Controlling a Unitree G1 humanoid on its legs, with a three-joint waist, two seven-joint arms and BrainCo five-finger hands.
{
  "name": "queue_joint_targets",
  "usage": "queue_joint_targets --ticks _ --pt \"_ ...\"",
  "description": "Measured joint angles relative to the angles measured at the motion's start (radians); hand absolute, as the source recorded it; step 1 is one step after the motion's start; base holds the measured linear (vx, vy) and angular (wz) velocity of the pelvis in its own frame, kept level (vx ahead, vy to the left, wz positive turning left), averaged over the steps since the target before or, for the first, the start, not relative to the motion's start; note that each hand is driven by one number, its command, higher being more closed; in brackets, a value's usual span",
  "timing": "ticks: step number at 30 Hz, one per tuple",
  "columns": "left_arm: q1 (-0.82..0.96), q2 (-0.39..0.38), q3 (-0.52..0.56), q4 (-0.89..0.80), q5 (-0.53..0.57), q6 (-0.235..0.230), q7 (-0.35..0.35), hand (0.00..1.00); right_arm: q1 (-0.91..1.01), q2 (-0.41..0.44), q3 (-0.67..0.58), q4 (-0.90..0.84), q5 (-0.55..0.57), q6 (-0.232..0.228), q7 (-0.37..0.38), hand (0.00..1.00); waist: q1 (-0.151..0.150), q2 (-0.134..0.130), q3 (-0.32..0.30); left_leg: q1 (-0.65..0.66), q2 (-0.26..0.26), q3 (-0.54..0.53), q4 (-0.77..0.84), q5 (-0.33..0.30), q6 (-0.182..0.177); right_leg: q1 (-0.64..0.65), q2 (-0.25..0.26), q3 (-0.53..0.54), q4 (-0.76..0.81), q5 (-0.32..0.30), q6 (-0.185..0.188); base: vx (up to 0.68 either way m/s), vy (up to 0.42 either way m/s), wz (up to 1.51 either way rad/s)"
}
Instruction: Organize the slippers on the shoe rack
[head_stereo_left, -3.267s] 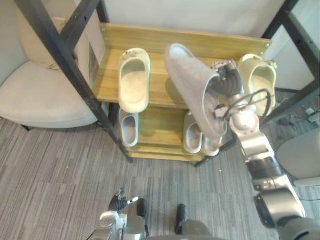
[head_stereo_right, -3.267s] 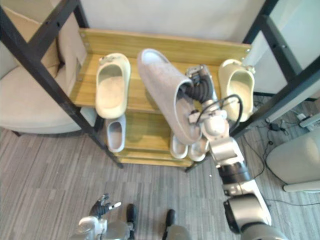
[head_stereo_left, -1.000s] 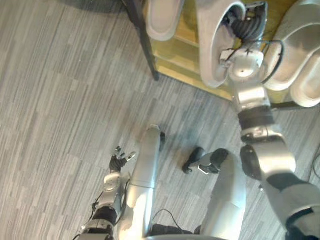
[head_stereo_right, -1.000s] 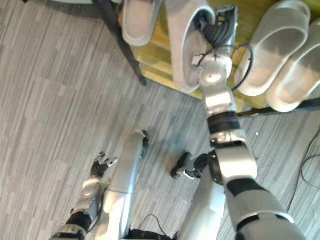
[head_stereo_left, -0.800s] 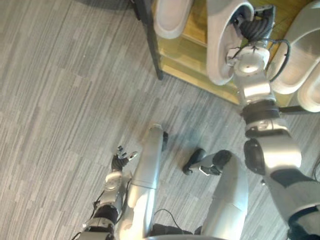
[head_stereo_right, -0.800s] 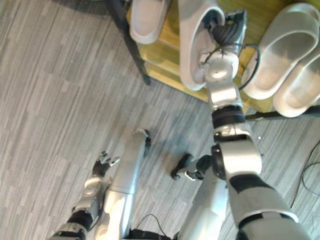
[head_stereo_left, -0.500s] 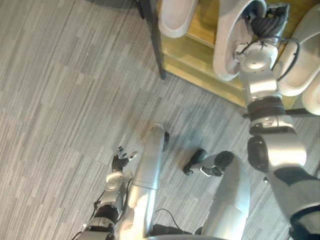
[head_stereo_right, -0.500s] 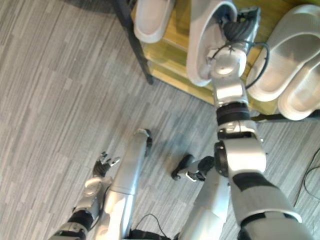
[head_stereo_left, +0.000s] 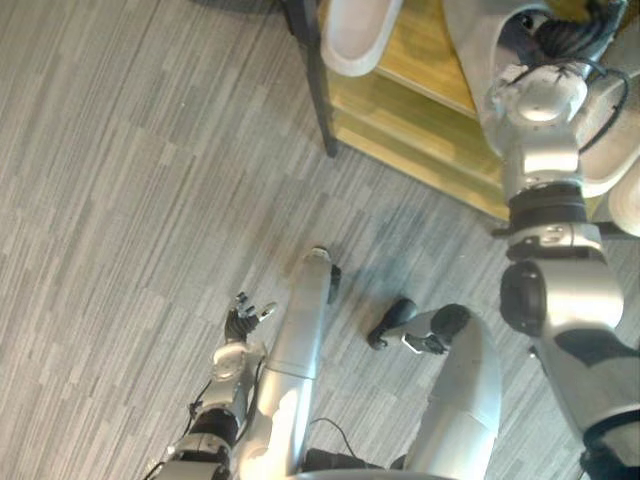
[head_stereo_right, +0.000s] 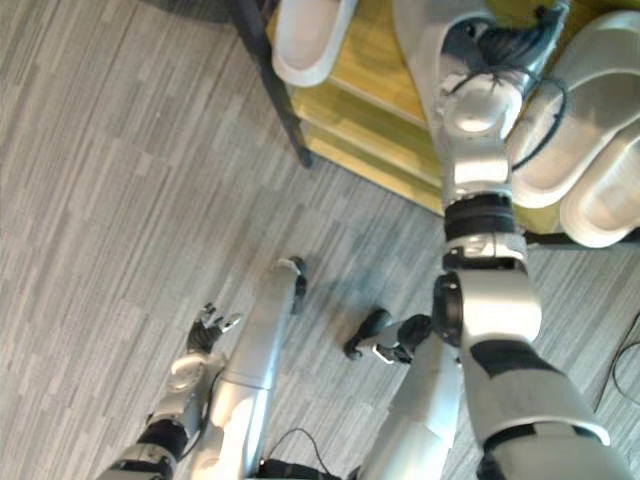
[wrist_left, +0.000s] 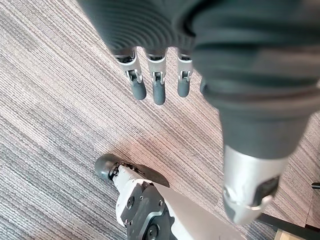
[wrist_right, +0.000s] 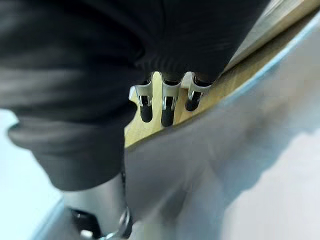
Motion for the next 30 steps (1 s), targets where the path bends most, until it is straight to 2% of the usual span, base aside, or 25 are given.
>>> queue_joint_targets --ticks 9,15,26,30 --pt "-0.002 -0.001 0.002 0.000 -0.005 -0.005 0.000 0.00 0.006 0.008 0.005 -0.006 0.001 -0.009 0.023 0.00 -0.002 0.001 -0.002 0.023 0.014 0.003 -0.020 0.003 -0.001 0.020 0.016 -0.001 -0.028 0.007 -0.011 -0.02 0.025 -0.03" --pt "0.000 -0.008 0.002 0.004 -0.011 -0.005 0.000 0.00 0.076 0.033 0.039 -0.146 0.001 -0.036 0.041 0.00 -0.002 0.004 -0.040 0.036 0.027 0.010 -0.027 0.003 -0.001 0.025 0.028 0.003 -0.036 0.008 -0.012 -0.02 0.021 -0.05" --pt "0.001 -0.019 0.033 0.022 -0.042 -0.003 0.017 0.00 0.145 0.152 0.047 -0.203 0.021 -0.049 0.063 0.00 -0.007 0.003 -0.061 0.086 0.050 0.009 -0.068 0.007 -0.008 0.071 0.055 -0.008 -0.085 0.018 -0.011 -0.03 0.018 -0.04" --pt "0.002 -0.020 0.043 0.022 -0.042 0.003 0.017 0.00 0.200 0.186 0.057 -0.279 0.022 -0.053 0.065 0.00 -0.013 0.003 -0.061 0.088 0.050 0.008 -0.068 0.007 -0.008 0.076 0.055 -0.009 -0.087 0.019 -0.012 -0.01 0.009 0.00"
